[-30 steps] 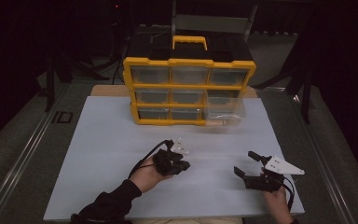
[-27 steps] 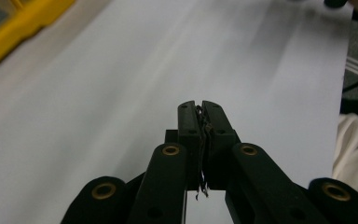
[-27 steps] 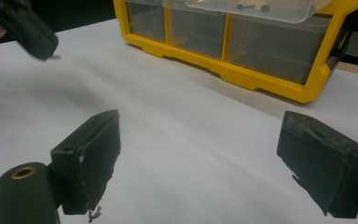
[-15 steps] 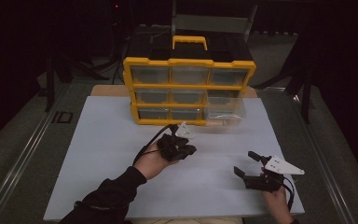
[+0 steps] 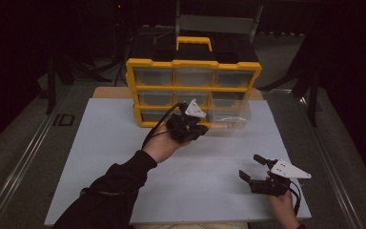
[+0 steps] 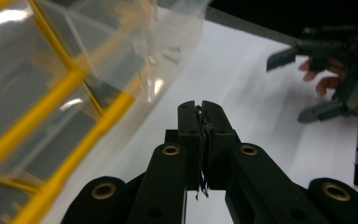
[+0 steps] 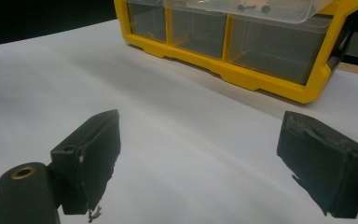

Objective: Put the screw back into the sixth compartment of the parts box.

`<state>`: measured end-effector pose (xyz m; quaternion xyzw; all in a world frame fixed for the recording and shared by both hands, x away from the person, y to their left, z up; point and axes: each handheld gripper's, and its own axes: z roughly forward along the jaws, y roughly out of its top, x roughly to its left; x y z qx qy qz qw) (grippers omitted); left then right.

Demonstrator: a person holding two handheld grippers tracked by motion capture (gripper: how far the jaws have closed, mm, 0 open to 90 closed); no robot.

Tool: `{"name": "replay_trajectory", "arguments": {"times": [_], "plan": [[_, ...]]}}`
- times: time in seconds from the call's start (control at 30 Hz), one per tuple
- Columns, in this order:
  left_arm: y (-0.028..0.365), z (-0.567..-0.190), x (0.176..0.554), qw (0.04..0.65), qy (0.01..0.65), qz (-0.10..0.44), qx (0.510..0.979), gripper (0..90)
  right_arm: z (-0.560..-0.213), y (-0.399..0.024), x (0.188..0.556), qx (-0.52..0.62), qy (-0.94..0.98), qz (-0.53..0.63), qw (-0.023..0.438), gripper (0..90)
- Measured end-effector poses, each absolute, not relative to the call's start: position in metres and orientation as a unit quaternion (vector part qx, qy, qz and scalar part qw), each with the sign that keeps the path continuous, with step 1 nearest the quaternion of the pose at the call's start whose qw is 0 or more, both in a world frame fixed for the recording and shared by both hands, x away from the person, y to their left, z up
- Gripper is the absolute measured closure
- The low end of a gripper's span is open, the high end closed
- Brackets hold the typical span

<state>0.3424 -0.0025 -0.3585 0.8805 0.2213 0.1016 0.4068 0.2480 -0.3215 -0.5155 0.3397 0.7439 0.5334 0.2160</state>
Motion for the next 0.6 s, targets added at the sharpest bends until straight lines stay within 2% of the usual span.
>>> {"name": "replay_trajectory", "arguments": {"times": [0.6], "plan": [[-0.027, -0.325, 0.378, 0.424, 0.241, 0.131, 0.863, 88.1, -0.516, -0.321, 0.248, 0.34, 0.743, 0.535, 0.214, 13.4]]}}
